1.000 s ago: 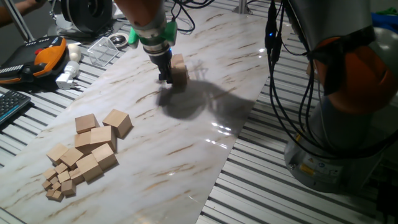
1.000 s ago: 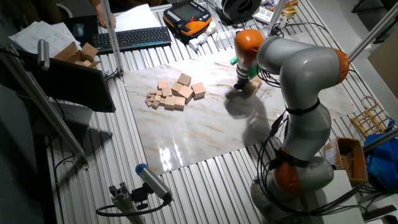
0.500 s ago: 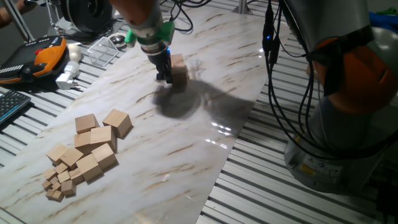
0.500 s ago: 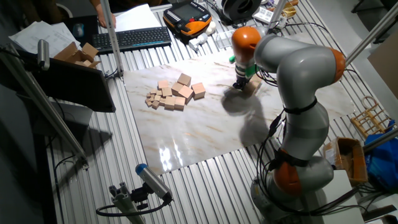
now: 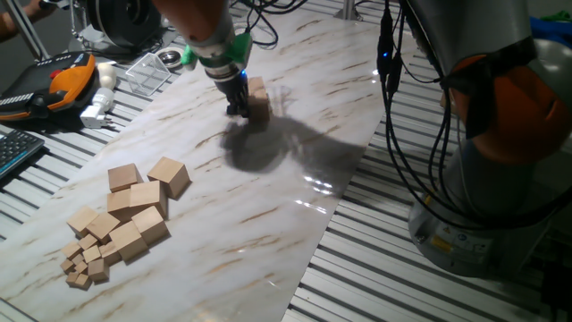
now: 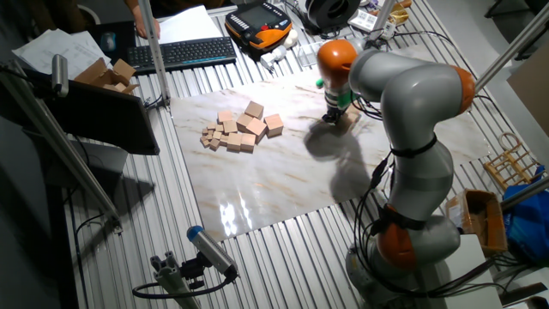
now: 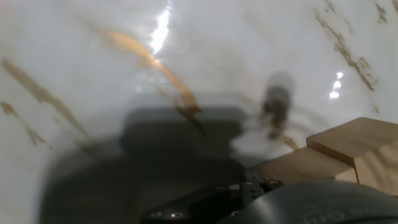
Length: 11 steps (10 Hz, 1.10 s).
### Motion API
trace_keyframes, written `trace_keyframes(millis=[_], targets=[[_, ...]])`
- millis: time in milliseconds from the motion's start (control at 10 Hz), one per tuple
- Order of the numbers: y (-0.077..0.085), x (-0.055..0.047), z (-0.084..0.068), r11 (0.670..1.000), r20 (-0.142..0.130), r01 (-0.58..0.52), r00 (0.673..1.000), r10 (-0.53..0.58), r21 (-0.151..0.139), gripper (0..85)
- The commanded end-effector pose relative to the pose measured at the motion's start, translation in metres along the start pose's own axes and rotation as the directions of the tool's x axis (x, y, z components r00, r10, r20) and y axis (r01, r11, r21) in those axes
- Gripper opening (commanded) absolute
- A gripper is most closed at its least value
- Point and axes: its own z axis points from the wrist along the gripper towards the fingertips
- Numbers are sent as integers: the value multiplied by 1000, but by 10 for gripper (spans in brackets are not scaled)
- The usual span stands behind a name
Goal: Stack the blocks into a cross shape
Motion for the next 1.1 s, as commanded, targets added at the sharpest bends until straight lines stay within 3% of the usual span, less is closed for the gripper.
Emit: trace_keyframes(millis=[0, 600, 1000], targets=[[-5, 2, 0, 1000, -2, 6, 1000, -6, -2, 0], [-44, 15, 1, 998, 0, 55, 998, -55, -6, 0], [-50, 20, 2, 995, -6, 99, 995, -99, -26, 0]])
